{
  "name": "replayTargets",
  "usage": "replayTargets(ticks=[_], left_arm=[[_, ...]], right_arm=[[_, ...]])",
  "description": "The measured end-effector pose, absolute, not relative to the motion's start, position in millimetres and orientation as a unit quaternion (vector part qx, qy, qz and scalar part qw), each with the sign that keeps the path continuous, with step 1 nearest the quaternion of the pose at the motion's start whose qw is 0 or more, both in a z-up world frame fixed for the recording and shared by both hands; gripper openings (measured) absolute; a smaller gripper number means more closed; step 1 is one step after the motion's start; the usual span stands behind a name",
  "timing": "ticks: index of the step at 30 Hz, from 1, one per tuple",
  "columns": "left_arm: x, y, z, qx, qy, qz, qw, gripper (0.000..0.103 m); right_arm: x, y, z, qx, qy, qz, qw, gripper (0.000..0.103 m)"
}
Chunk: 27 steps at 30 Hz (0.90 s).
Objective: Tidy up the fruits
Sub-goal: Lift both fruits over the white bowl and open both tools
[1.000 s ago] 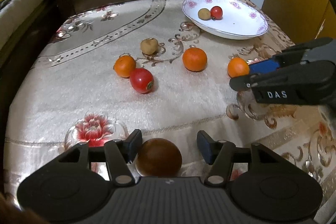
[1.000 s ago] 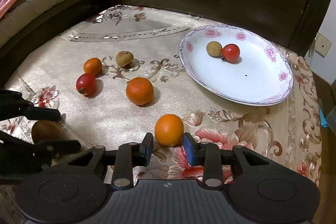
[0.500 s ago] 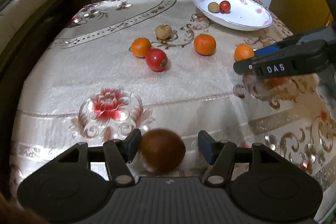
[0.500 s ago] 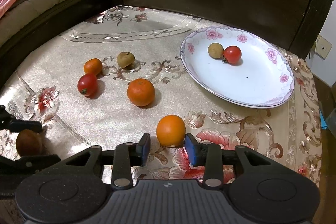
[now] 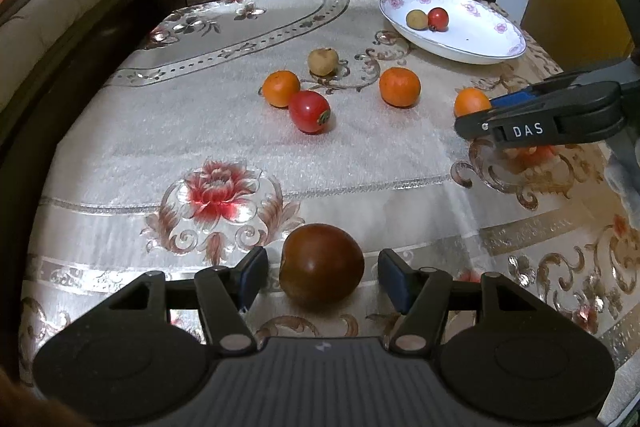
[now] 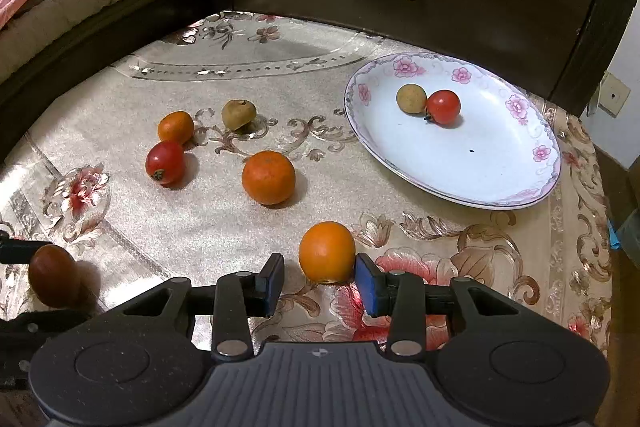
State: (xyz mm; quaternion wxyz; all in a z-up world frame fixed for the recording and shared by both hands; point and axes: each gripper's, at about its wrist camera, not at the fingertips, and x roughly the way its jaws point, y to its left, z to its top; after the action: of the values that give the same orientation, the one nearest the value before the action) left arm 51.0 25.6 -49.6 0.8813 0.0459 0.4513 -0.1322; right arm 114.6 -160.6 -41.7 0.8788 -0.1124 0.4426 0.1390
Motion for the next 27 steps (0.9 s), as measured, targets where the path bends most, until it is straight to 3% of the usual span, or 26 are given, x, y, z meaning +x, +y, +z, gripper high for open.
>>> replayTargets(ticks=[5, 15, 27], left_arm=[[53.6, 28.8, -47.8, 0.039, 0.449, -0.134, 0.883, 0.048], [62.3, 21.1, -35.4, 0.025, 0.441, -0.146, 0.885, 0.048], [127.5, -41.7, 1.6, 0.005, 0.399, -0.185, 0.898, 0.048]], right_arm=[[114.8, -162.3, -40.9, -0.115, 0.439, 0.134, 0.881, 0.023], [108.9, -165.5, -29.9, -0.113, 0.436, 0.126, 0.884, 0.022], [117.4, -200.3, 0.2, -0.074, 0.405, 0.090, 0.907, 0.022]])
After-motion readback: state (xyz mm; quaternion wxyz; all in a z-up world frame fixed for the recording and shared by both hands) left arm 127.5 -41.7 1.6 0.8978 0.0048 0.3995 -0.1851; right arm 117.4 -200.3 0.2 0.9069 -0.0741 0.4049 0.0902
